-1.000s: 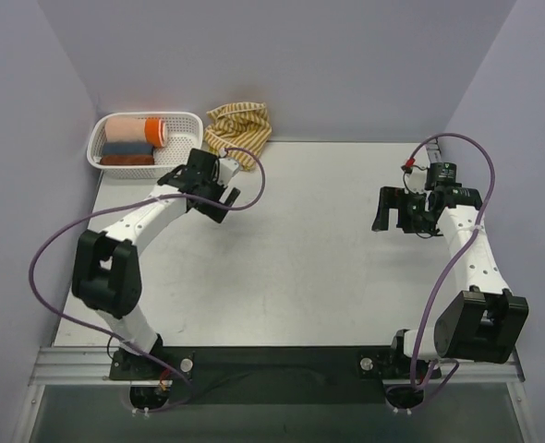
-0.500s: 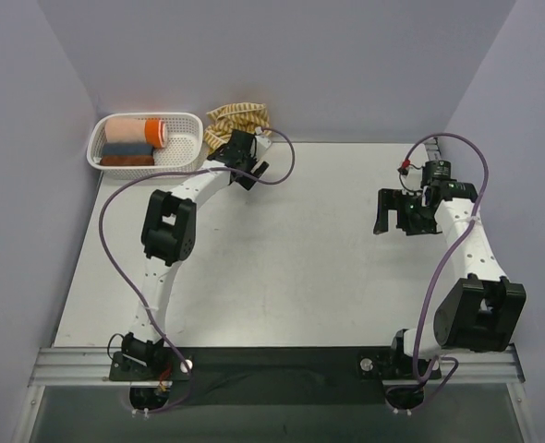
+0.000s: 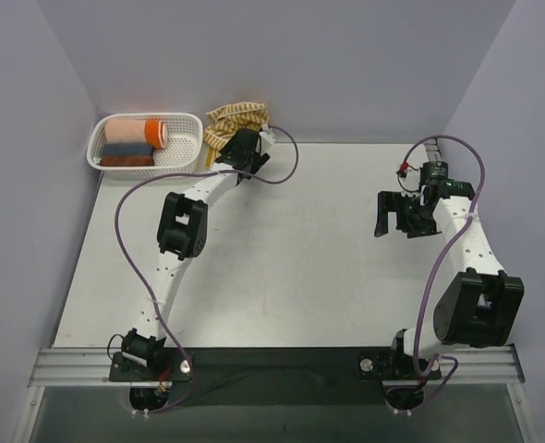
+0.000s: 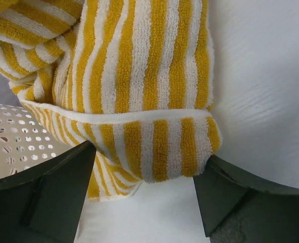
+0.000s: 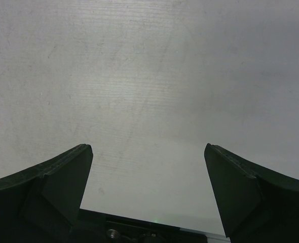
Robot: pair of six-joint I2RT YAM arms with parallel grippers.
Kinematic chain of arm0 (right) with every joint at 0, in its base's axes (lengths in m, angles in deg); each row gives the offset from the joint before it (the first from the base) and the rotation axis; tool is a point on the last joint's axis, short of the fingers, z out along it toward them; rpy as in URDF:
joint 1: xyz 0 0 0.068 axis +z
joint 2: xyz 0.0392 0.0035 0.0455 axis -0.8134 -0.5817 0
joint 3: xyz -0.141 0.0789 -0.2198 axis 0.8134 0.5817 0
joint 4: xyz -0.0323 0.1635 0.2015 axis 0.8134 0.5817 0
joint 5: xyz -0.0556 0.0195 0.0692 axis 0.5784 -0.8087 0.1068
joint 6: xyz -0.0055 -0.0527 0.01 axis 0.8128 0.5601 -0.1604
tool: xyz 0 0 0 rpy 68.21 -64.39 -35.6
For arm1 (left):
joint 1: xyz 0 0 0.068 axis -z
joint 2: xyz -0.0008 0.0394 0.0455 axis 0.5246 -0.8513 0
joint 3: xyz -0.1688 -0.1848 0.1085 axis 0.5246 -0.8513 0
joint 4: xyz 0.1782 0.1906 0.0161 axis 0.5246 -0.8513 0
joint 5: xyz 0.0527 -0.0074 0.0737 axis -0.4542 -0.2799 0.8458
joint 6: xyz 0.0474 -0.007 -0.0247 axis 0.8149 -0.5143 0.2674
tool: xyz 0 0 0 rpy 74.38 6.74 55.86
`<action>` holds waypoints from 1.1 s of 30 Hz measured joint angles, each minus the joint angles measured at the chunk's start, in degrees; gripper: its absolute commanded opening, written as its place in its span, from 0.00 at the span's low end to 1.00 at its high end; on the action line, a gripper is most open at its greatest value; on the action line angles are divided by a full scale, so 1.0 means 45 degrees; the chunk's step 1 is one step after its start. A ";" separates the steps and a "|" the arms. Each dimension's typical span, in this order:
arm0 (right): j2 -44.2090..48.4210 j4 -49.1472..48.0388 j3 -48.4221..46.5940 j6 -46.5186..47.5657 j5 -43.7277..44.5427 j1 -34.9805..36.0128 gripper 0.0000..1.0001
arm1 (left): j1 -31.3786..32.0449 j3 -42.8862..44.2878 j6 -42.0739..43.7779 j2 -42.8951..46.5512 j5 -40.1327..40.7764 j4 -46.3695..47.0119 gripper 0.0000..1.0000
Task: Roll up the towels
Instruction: Move the towel to the center of the board
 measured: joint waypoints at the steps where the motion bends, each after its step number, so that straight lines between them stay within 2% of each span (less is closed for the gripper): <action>1: 0.0000 -0.0005 0.0000 0.0000 0.0005 0.0000 1.00 | -0.0019 0.0267 0.0015 -0.0194 0.0034 0.0005 0.80; 3: 0.0000 0.0000 0.0000 0.0005 0.0015 0.0000 1.00 | -0.0083 0.0500 0.0024 -0.0359 0.0000 -0.0107 0.71; 4: 0.0000 0.0005 0.0000 0.0005 0.0015 0.0000 1.00 | -0.0126 0.0500 0.0029 -0.0379 -0.0010 -0.0136 0.61; 6: 0.0000 0.0005 0.0000 0.0005 0.0005 0.0000 1.00 | -0.0219 0.0495 -0.0049 -0.0379 -0.0180 -0.0335 0.50; 7: 0.0000 0.0005 0.0000 0.0005 0.0000 0.0000 1.00 | -0.0257 0.0491 -0.0073 -0.0379 -0.0282 -0.0486 0.37; 8: 0.0000 0.0000 0.0000 0.0005 -0.0010 0.0000 1.00 | -0.0282 0.0457 -0.0155 -0.0369 -0.0423 -0.0631 0.31; 10: 0.0000 0.0000 0.0000 0.0005 -0.0049 0.0000 1.00 | -0.0316 0.0092 -0.0219 -0.0155 -0.0869 -0.0933 0.08; 11: 0.0000 0.0005 0.0000 0.0005 -0.0112 0.0000 1.00 | -0.0316 -0.0155 -0.0267 0.0044 -0.1103 -0.1122 0.00; 17: 0.0005 0.0010 0.0000 -0.0005 -0.0641 -0.0083 1.00 | 0.0287 -0.2793 -0.0495 0.2487 -0.2361 -0.2492 0.00; 24: 0.0136 0.0141 -0.0005 -0.0063 -0.1797 -0.0641 1.00 | 0.2438 -0.6052 -0.1370 0.6159 -0.3852 -0.3993 0.00; 26: 0.0146 0.0189 -0.0019 -0.0053 -0.2055 -0.0724 1.00 | 0.3211 -0.6504 -0.1632 0.6839 -0.4337 -0.4639 0.16; 27: 0.0146 0.0223 -0.0039 -0.0053 -0.2181 -0.0782 1.00 | 0.3599 -0.6581 -0.1749 0.7033 -0.4658 -0.4983 0.30; 28: 0.0146 0.0253 -0.0063 -0.0044 -0.2273 -0.0792 1.00 | 0.3988 -0.6635 -0.1889 0.7169 -0.5008 -0.5294 0.49; 32: 0.0146 0.0447 -0.0277 0.0073 -0.2652 -0.0782 0.95 | 0.4998 -0.7475 -0.2929 0.7830 -0.6999 -0.6130 0.61; 33: 0.0146 0.0486 -0.0355 0.0117 -0.2715 -0.0763 0.95 | 0.4983 -0.8082 -0.3317 0.8242 -0.7766 -0.6207 0.71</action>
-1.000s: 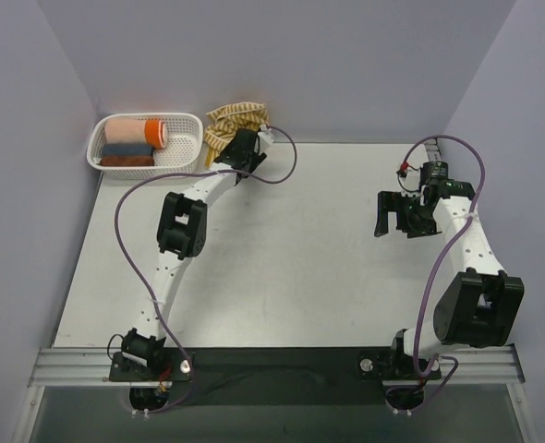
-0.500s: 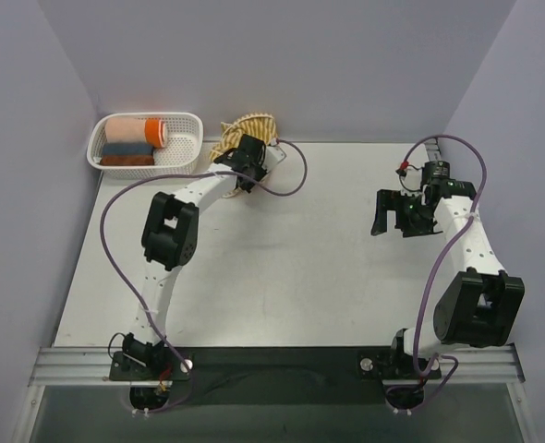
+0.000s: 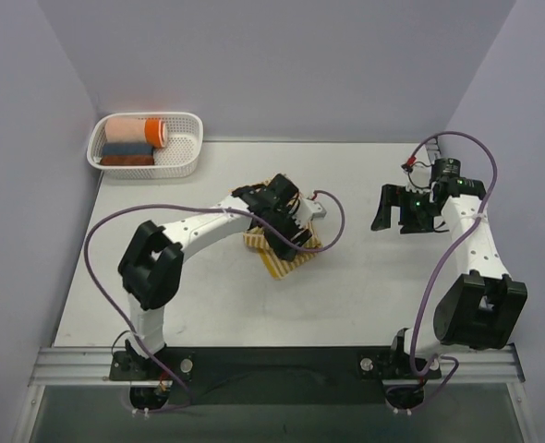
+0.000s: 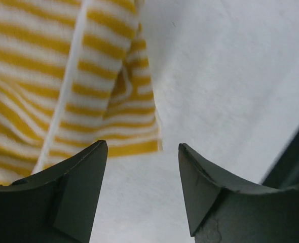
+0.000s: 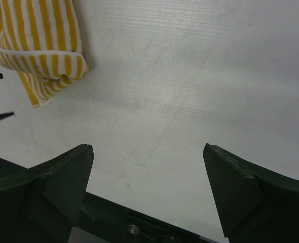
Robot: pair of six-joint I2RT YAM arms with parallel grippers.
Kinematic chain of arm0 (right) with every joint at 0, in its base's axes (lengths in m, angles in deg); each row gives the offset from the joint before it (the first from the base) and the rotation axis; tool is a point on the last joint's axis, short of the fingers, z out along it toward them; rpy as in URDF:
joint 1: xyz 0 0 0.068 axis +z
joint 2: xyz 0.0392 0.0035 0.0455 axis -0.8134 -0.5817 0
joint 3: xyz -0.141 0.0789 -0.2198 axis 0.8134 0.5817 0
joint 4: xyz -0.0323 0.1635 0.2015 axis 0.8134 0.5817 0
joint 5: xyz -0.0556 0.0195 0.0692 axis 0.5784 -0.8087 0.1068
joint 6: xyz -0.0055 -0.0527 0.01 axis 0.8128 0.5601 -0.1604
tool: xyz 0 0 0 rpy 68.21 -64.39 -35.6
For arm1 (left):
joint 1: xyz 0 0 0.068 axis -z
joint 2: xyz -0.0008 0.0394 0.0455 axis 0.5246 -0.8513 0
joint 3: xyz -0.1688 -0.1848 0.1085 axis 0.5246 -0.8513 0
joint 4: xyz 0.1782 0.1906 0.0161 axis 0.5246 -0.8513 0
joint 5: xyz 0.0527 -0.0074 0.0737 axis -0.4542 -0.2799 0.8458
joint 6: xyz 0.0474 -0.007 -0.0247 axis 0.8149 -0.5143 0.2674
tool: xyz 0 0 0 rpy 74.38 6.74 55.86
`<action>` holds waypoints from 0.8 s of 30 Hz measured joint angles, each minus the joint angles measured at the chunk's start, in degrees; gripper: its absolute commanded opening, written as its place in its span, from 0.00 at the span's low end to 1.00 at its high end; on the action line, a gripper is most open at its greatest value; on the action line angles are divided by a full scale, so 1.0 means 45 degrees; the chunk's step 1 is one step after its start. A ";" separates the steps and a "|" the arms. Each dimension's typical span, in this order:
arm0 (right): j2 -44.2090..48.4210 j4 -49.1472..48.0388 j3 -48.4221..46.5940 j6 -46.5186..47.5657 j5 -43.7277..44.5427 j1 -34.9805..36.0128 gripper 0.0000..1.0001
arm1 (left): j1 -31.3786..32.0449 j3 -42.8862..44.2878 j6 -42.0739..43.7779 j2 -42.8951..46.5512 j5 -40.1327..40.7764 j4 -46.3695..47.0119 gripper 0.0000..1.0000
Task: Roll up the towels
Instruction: Move the towel to the center of the board, then flatten the towel
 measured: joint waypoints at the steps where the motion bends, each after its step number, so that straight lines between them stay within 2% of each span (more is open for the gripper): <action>1: 0.0000 0.0034 -0.0126 0.0053 -0.0024 0.0097 0.93 | -0.0151 -0.0646 -0.0325 0.0505 -0.0554 0.0034 0.77; 4: 0.0000 0.0049 -0.0525 0.0204 0.0015 0.0612 0.87 | -0.1287 -0.2225 -0.1311 0.2433 -0.1860 0.0015 0.78; 8: -0.0248 0.0102 -0.1370 0.0291 0.0345 0.2414 0.73 | -0.3774 -0.2837 -0.2463 0.5008 -0.2715 0.0539 0.80; 9: -0.0423 0.0083 -0.1637 0.0325 0.0495 0.2982 0.71 | -0.4454 -0.2856 -0.2730 0.5527 -0.2895 0.0719 0.85; 11: -0.0831 -0.0015 -0.2093 0.0379 0.0661 0.4114 0.68 | -0.5688 -0.3016 -0.3162 0.6411 -0.3138 0.1137 0.85; 12: -0.1064 -0.0121 -0.2263 0.0418 0.0801 0.4677 0.67 | -0.6368 -0.3235 -0.3395 0.6844 -0.3342 0.1282 0.96; 14: -0.1579 -0.0277 -0.2579 0.0486 0.1253 0.5921 0.65 | -0.7359 -0.3735 -0.3653 0.7373 -0.3769 0.1370 0.96; 19: -0.3750 -0.0695 -0.3876 0.1059 0.3128 0.9632 0.66 | -0.9738 -0.5498 -0.4163 0.7781 -0.4473 0.1331 0.97; 24: -0.6018 -0.1287 -0.4959 0.1899 0.5178 1.2624 0.76 | -1.1307 -0.6878 -0.4221 0.8286 -0.4741 0.0937 0.97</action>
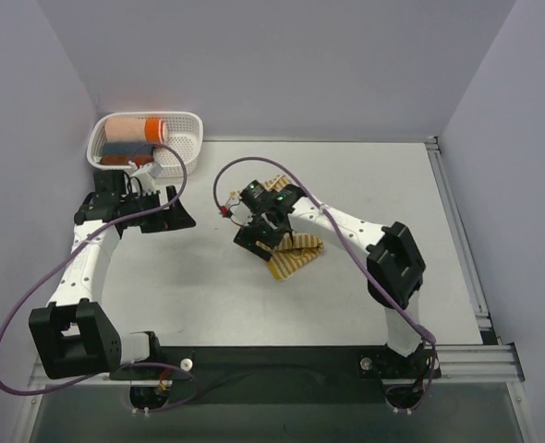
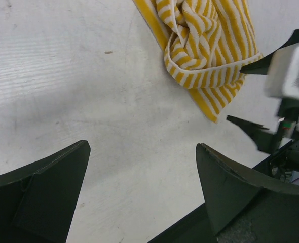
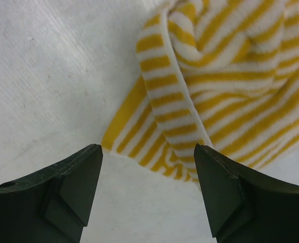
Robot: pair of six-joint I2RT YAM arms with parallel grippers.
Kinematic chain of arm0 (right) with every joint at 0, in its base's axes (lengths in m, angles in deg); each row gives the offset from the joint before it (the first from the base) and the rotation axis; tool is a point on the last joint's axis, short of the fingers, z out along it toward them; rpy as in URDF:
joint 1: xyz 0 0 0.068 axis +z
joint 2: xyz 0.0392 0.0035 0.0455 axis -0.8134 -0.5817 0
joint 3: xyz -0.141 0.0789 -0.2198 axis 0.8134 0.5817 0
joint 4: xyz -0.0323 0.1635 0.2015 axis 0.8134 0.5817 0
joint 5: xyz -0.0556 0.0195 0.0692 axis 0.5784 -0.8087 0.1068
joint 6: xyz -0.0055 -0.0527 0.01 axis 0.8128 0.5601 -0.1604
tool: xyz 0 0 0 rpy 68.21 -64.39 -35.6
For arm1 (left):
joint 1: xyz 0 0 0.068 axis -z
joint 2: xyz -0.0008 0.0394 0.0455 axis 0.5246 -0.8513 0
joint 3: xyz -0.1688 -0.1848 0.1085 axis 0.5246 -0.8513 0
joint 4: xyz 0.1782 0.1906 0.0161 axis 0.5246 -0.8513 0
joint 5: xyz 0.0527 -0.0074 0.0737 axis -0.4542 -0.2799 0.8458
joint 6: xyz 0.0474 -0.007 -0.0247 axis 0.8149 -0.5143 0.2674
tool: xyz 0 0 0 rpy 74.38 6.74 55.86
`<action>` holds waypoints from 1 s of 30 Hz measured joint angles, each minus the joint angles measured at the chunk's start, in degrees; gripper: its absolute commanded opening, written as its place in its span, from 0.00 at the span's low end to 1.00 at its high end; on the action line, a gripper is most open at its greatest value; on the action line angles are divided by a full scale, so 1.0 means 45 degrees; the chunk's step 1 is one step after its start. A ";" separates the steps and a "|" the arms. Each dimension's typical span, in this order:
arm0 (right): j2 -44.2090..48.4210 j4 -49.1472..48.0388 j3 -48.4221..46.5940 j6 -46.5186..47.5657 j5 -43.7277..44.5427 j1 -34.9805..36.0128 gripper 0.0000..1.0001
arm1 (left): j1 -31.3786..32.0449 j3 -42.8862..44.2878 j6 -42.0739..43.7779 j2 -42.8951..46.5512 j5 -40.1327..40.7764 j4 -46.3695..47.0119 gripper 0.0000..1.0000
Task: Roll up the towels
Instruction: Flatten the towel
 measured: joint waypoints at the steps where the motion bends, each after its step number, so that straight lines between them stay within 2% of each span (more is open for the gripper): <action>1: -0.0437 -0.0039 -0.0272 0.0160 0.0393 0.0471 0.77 | -0.0267 -0.0155 0.0068 0.0233 -0.0019 -0.0117 0.97; 6: -0.2628 -0.0335 -0.2055 0.0695 0.2225 0.1826 0.75 | -0.1088 -0.0398 0.0607 0.1311 -0.0121 -0.0656 0.97; 12: -0.4002 -0.0680 -0.2939 0.1049 0.3837 0.1860 0.53 | -0.1151 -0.0607 0.1117 0.1671 -0.0112 -0.1054 0.97; 13: -0.4061 -0.0665 -0.2939 0.1141 0.3978 0.1821 0.43 | -0.1156 -0.0612 0.1156 0.1685 -0.0107 -0.1103 0.97; 15: -0.4070 -0.0641 -0.2939 0.1370 0.4187 0.1763 0.30 | -0.1156 -0.0602 0.1229 0.1695 -0.0102 -0.1122 0.97; 16: -0.4056 -0.0675 -0.2939 0.1462 0.4269 0.1758 0.04 | -0.1156 -0.0588 0.1248 0.1671 -0.0092 -0.1127 0.97; 17: -0.4041 -0.0685 -0.2939 0.1617 0.4333 0.1719 0.00 | -0.1156 -0.0505 0.1258 0.1613 -0.0068 -0.1195 0.97; 21: -0.3774 -0.0631 -0.2880 0.1520 0.4216 0.1520 0.00 | -0.1161 0.0369 0.1253 0.0957 -0.0010 -0.1224 0.94; 25: -0.2293 -0.0393 -0.2642 0.0670 0.3177 0.0918 0.00 | -0.1030 0.0816 0.1219 0.0476 -0.0107 -0.0835 0.89; 27: -0.0826 -0.0442 -0.2336 -0.0223 0.1904 -0.0199 0.00 | -0.0588 0.0908 0.1219 0.0199 -0.0039 -0.0646 0.88; 30: 0.1443 -0.0704 -0.1593 -0.1481 0.0068 -0.3152 0.00 | 0.0733 0.1025 0.1185 -0.0423 0.0369 -0.0141 0.85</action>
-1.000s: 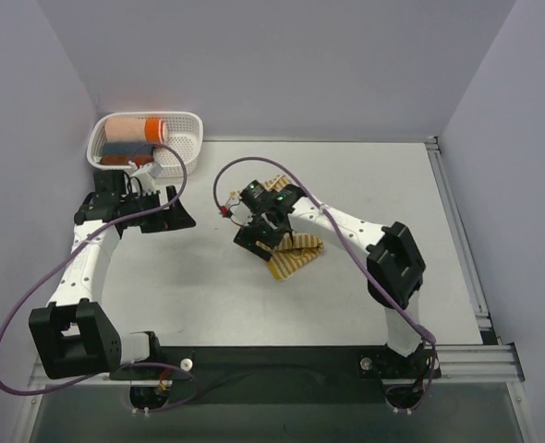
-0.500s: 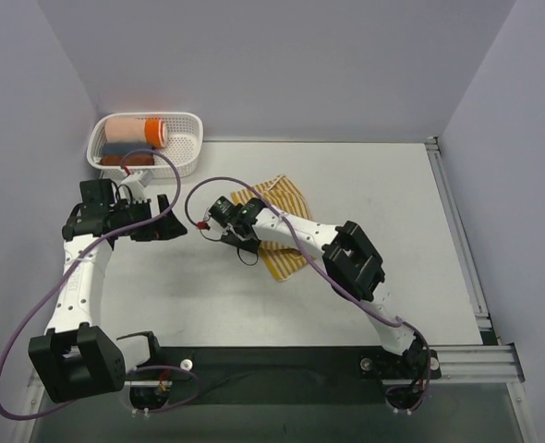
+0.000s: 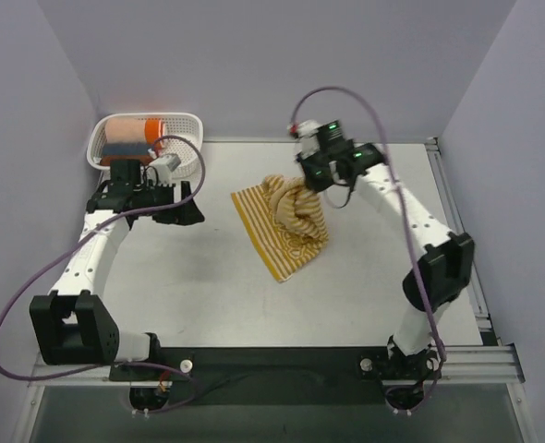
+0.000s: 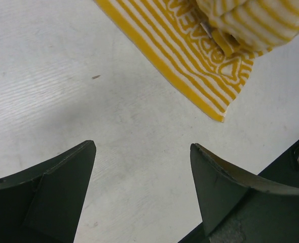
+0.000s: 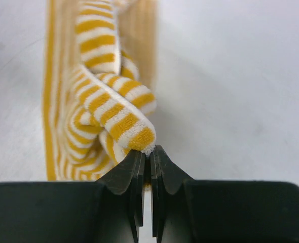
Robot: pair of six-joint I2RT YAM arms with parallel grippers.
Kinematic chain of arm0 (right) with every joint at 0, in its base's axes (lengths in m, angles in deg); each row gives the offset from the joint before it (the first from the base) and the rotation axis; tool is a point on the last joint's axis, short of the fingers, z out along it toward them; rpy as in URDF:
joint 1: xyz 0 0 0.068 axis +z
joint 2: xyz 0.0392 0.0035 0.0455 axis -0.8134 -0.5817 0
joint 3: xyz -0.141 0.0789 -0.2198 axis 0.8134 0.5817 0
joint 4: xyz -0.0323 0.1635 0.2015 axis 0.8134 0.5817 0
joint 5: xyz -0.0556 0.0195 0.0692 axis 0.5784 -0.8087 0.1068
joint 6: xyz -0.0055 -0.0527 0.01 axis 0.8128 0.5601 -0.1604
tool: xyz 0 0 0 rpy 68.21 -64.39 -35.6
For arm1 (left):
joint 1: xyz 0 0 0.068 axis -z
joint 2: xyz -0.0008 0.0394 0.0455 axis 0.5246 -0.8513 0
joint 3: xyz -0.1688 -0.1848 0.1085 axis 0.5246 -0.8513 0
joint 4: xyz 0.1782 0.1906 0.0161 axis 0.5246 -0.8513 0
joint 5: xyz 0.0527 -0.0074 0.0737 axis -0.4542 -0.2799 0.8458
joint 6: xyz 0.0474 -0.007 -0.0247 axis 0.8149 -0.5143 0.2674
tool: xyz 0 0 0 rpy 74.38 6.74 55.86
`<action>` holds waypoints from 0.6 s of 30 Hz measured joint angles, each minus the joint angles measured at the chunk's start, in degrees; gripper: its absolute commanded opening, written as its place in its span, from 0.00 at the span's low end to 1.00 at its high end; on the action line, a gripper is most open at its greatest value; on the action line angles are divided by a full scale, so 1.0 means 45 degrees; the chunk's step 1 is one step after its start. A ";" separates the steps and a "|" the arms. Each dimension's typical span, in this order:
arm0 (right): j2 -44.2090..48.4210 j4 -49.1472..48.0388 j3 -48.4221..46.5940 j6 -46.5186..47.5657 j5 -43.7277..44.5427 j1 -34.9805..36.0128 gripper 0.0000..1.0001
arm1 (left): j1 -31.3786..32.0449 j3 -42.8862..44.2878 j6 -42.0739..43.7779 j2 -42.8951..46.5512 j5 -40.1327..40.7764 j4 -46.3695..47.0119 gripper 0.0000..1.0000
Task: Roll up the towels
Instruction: Flatten the towel
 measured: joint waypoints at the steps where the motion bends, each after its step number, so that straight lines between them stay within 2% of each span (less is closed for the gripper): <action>1: 0.0675 -0.0209 0.0364 -0.0379 -0.0379 -0.1107 0.00 | 0.0529 0.0039 -0.0039 -0.0257 0.0189 0.0219 0.84; 4: 0.2225 -0.0724 0.2108 -0.1287 -0.1506 -0.4371 0.00 | 0.2127 0.0306 -0.0359 -0.1219 0.0670 0.0840 0.78; 8: 0.2438 -0.0729 0.4881 -0.1923 -0.3327 -0.7130 0.00 | 0.4099 0.1481 -0.0627 -0.3196 0.1433 0.1452 0.75; 13: 0.1239 -0.0452 0.7470 -0.2011 -0.4357 -0.8597 0.00 | 0.6222 0.2569 -0.0665 -0.5299 0.2409 0.2059 0.72; 18: 0.0913 -0.0257 0.8344 -0.2011 -0.4459 -0.8772 0.00 | 0.7553 0.3614 -0.0661 -0.7203 0.2953 0.2210 0.66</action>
